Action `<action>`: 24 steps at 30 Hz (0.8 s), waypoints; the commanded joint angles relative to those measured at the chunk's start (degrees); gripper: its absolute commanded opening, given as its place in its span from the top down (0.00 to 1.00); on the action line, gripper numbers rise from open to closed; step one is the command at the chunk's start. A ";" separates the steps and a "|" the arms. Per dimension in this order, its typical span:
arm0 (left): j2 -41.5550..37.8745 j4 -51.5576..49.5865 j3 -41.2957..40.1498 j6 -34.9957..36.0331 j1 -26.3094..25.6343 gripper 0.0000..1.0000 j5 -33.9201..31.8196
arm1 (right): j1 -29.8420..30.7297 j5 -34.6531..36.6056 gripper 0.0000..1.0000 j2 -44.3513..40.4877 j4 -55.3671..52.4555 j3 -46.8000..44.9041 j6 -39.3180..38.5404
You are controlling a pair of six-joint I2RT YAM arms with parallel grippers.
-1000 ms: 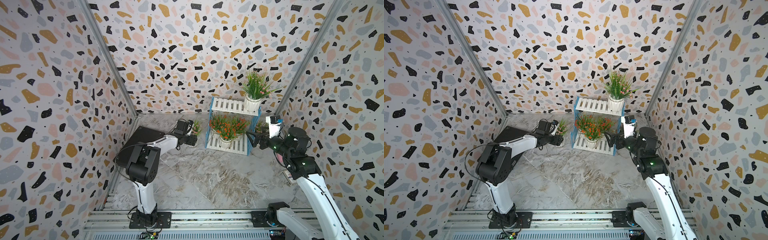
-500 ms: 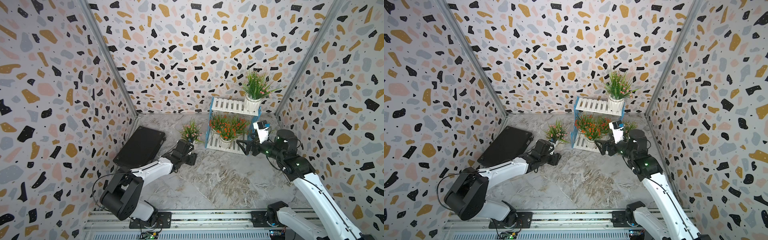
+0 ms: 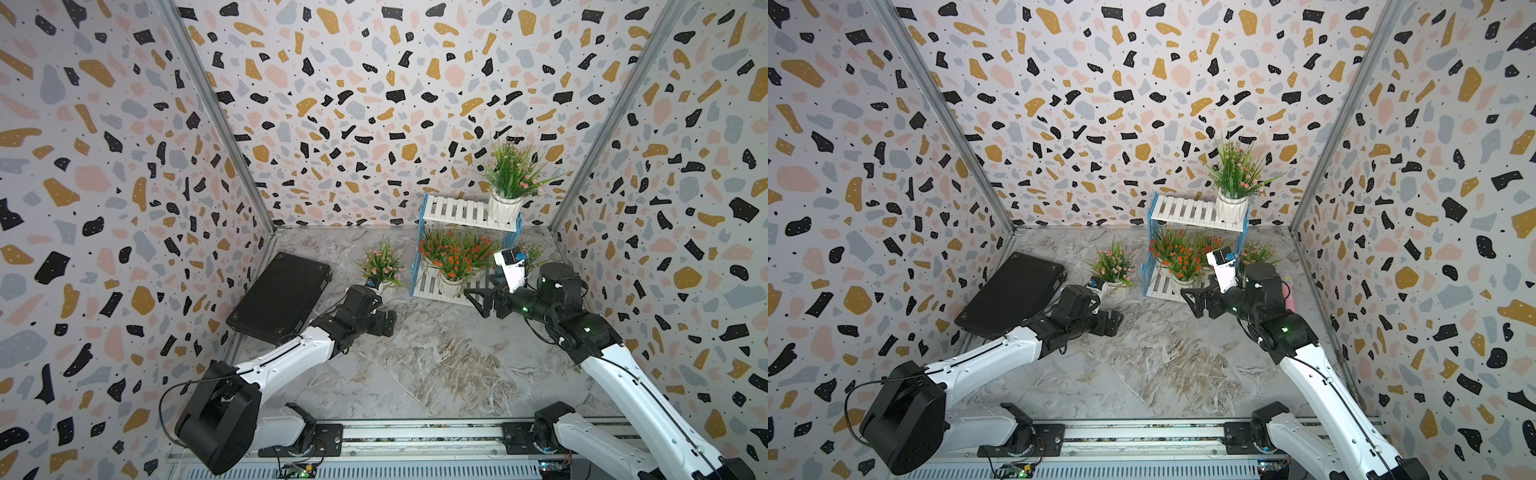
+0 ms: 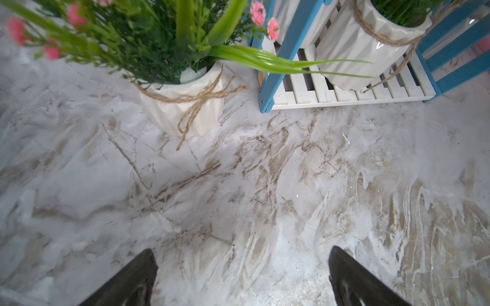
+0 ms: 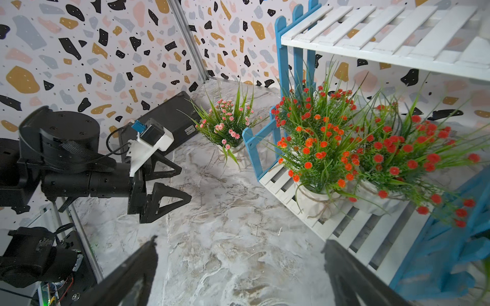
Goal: Place the baby's breath potted plants on the rack by color
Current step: Move the baby's breath potted plant to the center of the board.
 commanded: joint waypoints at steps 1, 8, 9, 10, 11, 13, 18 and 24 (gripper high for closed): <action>0.78 0.27 1.70 -1.52 2.04 0.01 -1.29 | 1.30 0.36 0.00 1.46 1.11 -0.83 0.35; 9.08 1.28 9.24 1.77 9.48 0.01 -0.30 | 2.59 0.88 0.00 4.18 3.07 -1.63 -0.78; 10.36 1.15 10.52 2.42 10.30 0.01 0.03 | 2.55 0.94 0.00 4.22 3.35 -1.84 -0.90; 12.02 1.77 11.93 3.08 11.08 0.01 0.56 | 2.55 0.89 0.00 4.14 3.75 -2.10 -1.13; 13.91 1.91 13.56 4.18 11.66 0.01 0.92 | 2.62 1.09 0.00 4.14 4.16 -2.37 -1.34; 17.36 1.83 16.69 6.12 12.28 0.01 1.69 | 2.61 1.20 0.00 4.21 4.69 -2.69 -1.71; 24.40 2.22 22.57 11.49 12.61 0.01 6.81 | 2.59 1.18 0.00 4.84 4.52 -2.47 -3.28; 28.40 2.04 25.77 16.36 12.67 0.01 11.17 | 2.58 0.43 0.00 5.59 6.09 -2.77 -4.11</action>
